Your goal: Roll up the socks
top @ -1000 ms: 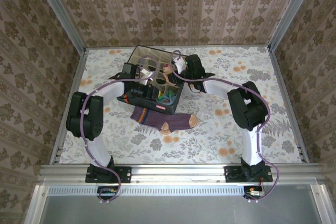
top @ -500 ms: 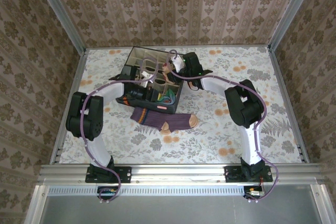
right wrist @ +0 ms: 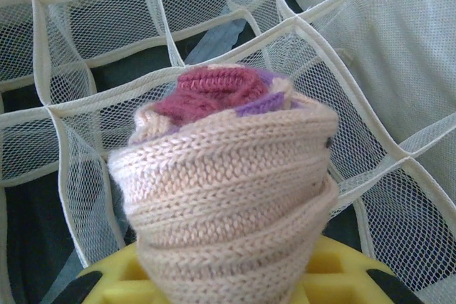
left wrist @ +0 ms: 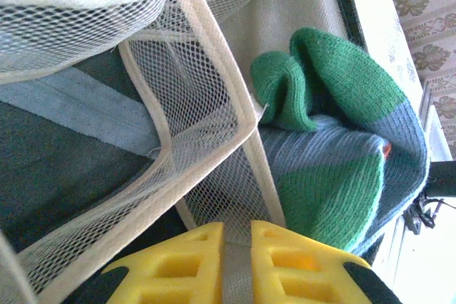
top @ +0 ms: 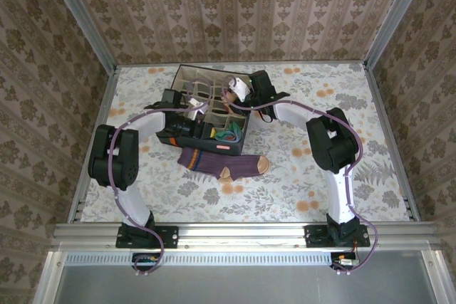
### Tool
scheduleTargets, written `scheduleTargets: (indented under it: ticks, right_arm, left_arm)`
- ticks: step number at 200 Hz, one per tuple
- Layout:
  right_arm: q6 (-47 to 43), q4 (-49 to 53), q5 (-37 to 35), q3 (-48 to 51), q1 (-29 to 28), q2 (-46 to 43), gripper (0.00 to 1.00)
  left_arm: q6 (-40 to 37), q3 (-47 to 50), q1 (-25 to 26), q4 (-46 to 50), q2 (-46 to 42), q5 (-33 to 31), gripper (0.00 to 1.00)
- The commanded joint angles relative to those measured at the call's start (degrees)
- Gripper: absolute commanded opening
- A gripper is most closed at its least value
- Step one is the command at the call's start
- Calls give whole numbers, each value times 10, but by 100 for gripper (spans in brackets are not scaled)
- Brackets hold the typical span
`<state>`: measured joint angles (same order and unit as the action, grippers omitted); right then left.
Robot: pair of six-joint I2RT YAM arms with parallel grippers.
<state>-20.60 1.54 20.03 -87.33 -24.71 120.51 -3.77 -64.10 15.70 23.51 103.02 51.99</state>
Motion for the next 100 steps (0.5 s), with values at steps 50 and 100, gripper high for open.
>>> scheduleTargets:
  ticks: [50,100]
  right_arm:
    - [-29,5,-8,7,21,-5,1]
    - [-36,9,45,3,22,-8,1]
  left_arm:
    - [-26,19,-23,56,4,-10,13]
    - [-33,26,-29,43,-11,5,20]
